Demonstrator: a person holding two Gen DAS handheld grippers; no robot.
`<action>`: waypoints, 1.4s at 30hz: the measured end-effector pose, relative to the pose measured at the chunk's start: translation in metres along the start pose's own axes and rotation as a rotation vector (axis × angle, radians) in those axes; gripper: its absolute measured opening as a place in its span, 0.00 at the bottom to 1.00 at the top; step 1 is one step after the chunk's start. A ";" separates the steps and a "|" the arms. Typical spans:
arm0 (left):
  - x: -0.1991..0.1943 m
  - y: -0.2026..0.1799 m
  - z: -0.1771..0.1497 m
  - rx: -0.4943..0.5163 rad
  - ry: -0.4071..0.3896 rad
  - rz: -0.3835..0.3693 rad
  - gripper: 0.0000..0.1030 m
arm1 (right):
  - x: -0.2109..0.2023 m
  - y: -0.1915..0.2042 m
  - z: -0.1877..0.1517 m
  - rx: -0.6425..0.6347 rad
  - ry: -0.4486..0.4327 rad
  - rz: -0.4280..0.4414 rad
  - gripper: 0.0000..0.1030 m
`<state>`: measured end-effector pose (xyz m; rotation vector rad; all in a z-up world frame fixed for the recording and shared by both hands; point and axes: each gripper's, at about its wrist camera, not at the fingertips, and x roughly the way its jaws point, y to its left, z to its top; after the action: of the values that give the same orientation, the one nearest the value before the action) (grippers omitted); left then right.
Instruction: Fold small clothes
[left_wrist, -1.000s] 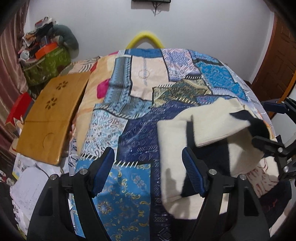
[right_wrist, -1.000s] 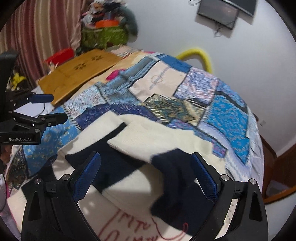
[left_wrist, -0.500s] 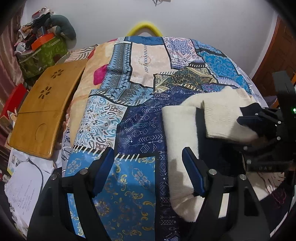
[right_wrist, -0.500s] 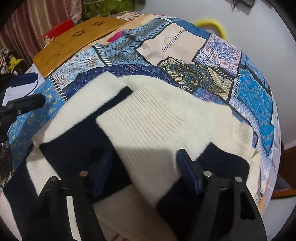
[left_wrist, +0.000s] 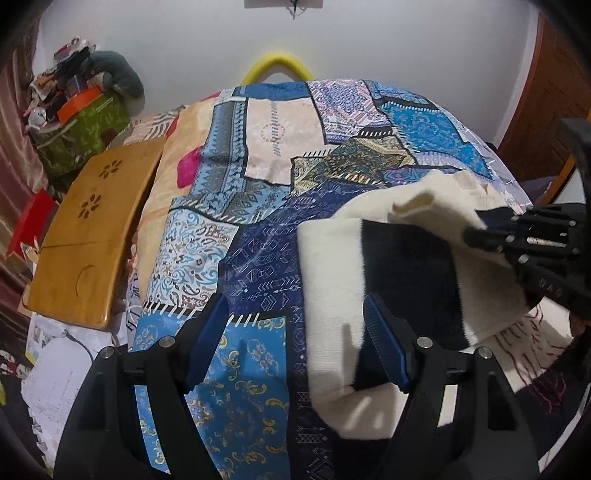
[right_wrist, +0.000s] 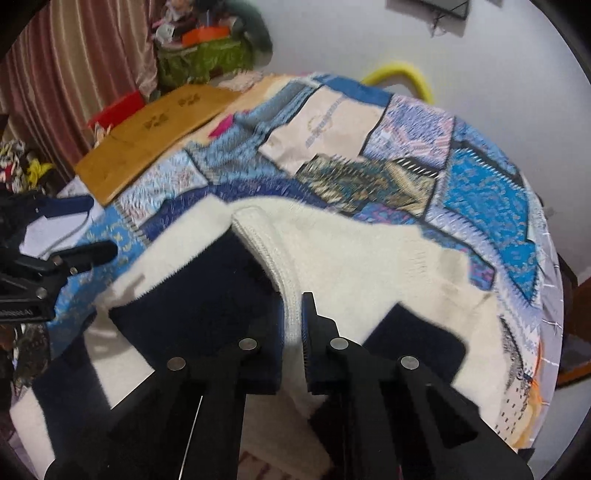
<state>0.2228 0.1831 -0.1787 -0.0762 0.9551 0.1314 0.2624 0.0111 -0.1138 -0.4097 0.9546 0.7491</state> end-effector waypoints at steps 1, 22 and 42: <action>-0.004 -0.003 0.001 0.007 -0.006 0.002 0.73 | -0.009 -0.004 -0.001 0.012 -0.023 -0.004 0.07; -0.036 -0.093 0.023 0.130 -0.050 0.002 0.86 | -0.116 -0.119 -0.077 0.298 -0.213 -0.087 0.07; -0.018 -0.138 0.018 0.178 0.027 -0.011 0.86 | -0.099 -0.170 -0.169 0.515 -0.061 -0.039 0.08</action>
<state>0.2471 0.0472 -0.1530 0.0807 0.9894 0.0351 0.2525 -0.2480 -0.1203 0.0452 1.0372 0.4536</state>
